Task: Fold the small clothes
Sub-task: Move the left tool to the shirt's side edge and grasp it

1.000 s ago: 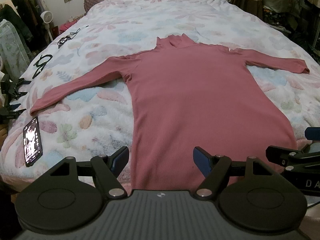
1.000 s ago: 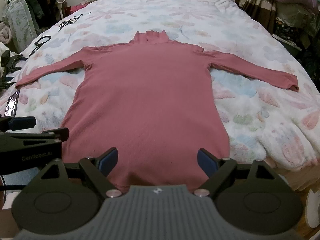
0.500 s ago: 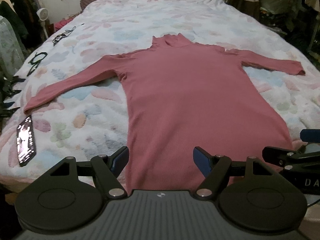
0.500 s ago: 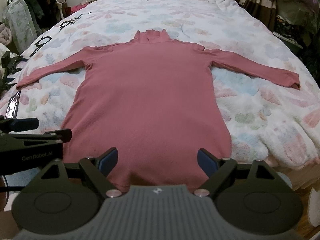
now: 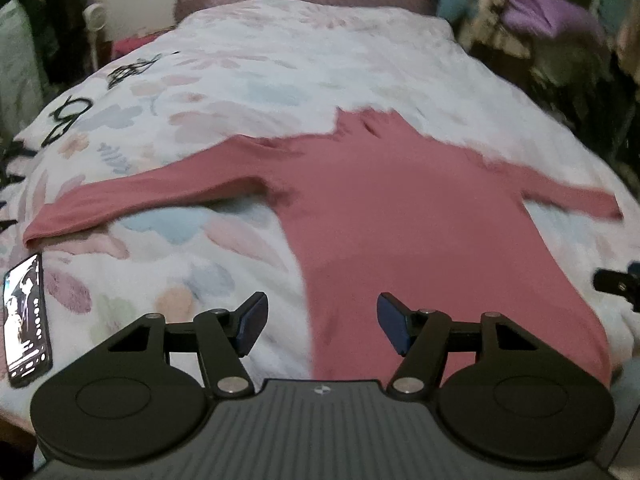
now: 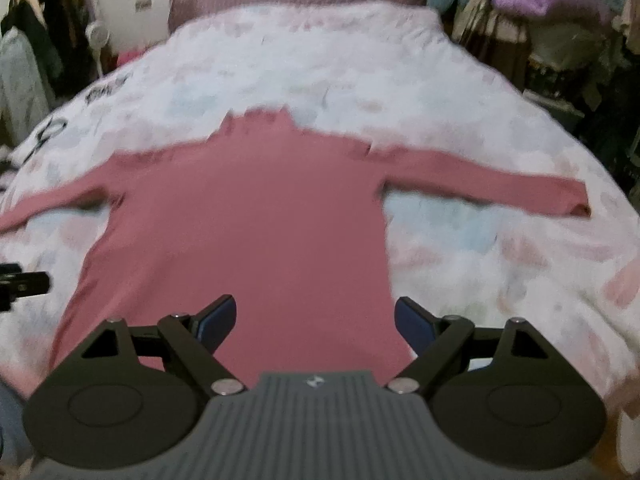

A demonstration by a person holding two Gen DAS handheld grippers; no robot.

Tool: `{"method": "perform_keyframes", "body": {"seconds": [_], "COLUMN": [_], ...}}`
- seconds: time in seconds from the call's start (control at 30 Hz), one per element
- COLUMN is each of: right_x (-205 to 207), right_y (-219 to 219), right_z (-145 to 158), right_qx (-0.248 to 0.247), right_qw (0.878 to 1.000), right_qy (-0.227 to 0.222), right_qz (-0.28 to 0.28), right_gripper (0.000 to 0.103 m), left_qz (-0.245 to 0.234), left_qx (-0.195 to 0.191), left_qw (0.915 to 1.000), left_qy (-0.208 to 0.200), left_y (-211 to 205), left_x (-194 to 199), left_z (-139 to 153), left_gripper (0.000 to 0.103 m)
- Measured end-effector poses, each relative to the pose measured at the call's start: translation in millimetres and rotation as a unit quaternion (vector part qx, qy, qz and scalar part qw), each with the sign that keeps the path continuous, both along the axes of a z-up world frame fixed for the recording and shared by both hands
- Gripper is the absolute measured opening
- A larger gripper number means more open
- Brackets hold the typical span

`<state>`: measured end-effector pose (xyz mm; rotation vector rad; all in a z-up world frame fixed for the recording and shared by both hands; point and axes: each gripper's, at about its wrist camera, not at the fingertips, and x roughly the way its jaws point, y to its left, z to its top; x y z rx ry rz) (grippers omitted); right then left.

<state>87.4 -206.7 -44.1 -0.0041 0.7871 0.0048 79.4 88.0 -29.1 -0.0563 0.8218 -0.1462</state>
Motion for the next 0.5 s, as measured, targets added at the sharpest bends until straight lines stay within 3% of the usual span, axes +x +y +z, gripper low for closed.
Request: {"method": "perform_keyframes", "body": {"seconds": [0.23,0.37,0.5], "right_x": [36,55,62], "right_y": [-27,-32,-31], "right_z": [-6,-10,-16], "right_qx": [-0.011,-0.023,-0.012], "right_qw": [1.000,0.999,0.999], "right_qy": [-0.022,-0.002,0.014], "right_qz": [-0.003,-0.023,-0.038], "right_gripper": [0.083,0.083,0.083], "left_qz": [0.045,0.100,0.130], "left_qx": [-0.059,-0.119,-0.123], "left_qw": [0.9972,0.9878,0.9837], "left_qy": [-0.010,0.000,0.011], "left_y": [76,142,203], "left_x": [55,89,118], "left_z": [-11,-16,-12], "left_gripper": [0.073,0.070,0.069]}}
